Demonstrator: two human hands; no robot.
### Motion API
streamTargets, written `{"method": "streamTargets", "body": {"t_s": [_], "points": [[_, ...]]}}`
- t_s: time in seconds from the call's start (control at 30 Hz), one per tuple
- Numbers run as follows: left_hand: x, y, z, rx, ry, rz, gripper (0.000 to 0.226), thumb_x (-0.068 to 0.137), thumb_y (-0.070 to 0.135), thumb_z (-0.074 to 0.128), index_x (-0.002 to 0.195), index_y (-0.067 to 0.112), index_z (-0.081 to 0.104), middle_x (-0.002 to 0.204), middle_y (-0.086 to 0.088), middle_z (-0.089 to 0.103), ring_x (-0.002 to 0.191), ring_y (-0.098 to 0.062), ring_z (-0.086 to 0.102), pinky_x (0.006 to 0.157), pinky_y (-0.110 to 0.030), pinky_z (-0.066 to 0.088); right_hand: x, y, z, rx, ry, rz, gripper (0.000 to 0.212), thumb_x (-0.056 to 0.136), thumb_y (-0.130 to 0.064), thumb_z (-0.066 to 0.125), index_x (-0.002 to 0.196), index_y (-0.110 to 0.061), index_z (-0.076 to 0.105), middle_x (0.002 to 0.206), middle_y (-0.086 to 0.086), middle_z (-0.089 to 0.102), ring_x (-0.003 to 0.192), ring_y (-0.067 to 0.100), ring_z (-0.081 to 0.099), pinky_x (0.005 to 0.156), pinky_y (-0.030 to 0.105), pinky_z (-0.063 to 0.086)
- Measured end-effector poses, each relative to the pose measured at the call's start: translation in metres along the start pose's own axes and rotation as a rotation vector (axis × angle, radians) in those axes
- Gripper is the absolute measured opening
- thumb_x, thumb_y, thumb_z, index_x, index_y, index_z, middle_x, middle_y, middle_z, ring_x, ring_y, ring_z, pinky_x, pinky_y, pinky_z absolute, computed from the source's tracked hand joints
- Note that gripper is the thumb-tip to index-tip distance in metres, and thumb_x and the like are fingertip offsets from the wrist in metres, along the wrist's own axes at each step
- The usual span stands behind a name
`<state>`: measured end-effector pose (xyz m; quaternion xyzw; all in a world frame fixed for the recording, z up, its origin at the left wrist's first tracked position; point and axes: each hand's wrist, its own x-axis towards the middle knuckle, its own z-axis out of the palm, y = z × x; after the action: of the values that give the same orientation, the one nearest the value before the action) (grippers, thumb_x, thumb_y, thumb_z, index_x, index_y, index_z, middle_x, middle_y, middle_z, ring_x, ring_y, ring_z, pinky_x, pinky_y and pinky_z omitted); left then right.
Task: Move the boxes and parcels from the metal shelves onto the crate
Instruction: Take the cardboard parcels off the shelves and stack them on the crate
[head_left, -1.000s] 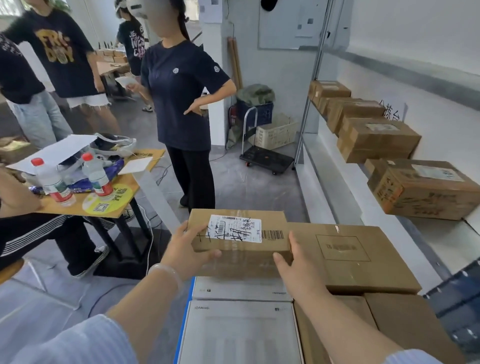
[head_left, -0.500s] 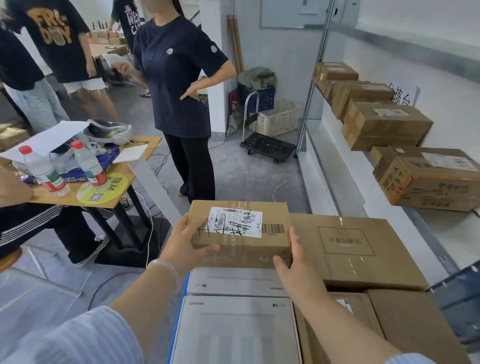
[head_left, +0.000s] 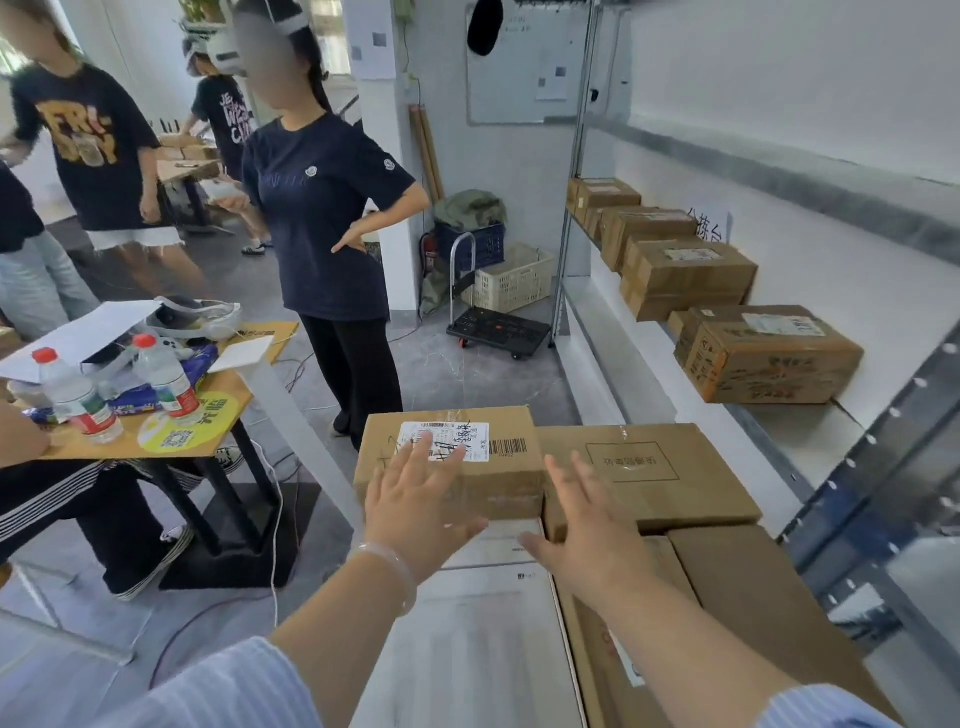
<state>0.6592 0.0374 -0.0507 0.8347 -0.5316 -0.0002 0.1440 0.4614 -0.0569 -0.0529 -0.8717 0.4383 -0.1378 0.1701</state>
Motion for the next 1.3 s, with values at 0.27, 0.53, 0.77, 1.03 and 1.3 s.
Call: {"method": "streamTargets", "body": {"t_s": [0.27,0.53,0.77,1.03,1.3], "points": [[-0.064,0.102,0.011,-0.045,-0.011,0.353,0.084,0.081,0.071,0.042,0.146,0.049,-0.007,0.160,0.008,-0.012,0.146,-0.019,-0.012,0.114,-0.049,-0.010,-0.127,0.029,-0.024,-0.224,0.183,0.133,0.092,0.077,-0.082,0.029,0.149,-0.042,-0.013,0.160,-0.005,-0.016,0.147,0.017,-0.014,0.115,0.038,-0.013],[-0.169,0.227,0.032,-0.138,-0.131,0.696,0.088,0.079,0.073,0.042,0.145,0.049,-0.012,0.160,0.007,-0.012,0.146,-0.018,-0.010,0.116,-0.050,-0.004,-0.300,0.080,-0.062,-0.262,0.251,0.509,0.101,0.075,-0.078,0.044,0.150,-0.039,-0.012,0.160,-0.002,-0.018,0.146,0.017,-0.017,0.116,0.040,-0.009],[-0.256,0.346,0.020,-0.188,-0.155,0.983,0.088,0.081,0.072,0.044,0.146,0.048,-0.009,0.161,0.006,-0.009,0.147,-0.018,-0.006,0.115,-0.048,-0.003,-0.433,0.113,-0.110,-0.341,0.387,0.773,0.100,0.074,-0.076,0.042,0.149,-0.040,-0.014,0.159,-0.003,-0.022,0.147,0.019,-0.016,0.116,0.042,-0.010],[-0.391,0.469,0.019,-0.239,-0.251,1.225,0.086,0.083,0.075,0.037,0.147,0.045,-0.012,0.161,0.005,-0.010,0.148,-0.021,-0.003,0.116,-0.049,0.003,-0.609,0.144,-0.149,-0.347,0.506,1.021,0.099,0.082,-0.067,0.051,0.149,-0.038,-0.015,0.161,-0.003,-0.017,0.147,0.019,-0.015,0.116,0.038,-0.011],[-0.495,0.551,0.032,-0.271,-0.318,1.235,0.085,0.084,0.068,0.043,0.149,0.041,-0.006,0.161,0.004,-0.001,0.146,-0.020,0.001,0.117,-0.047,0.002,-0.724,0.200,-0.185,-0.351,0.546,1.097,0.097,0.078,-0.070,0.047,0.152,-0.032,-0.002,0.162,-0.001,-0.003,0.148,0.016,-0.007,0.119,0.039,-0.001]]}}
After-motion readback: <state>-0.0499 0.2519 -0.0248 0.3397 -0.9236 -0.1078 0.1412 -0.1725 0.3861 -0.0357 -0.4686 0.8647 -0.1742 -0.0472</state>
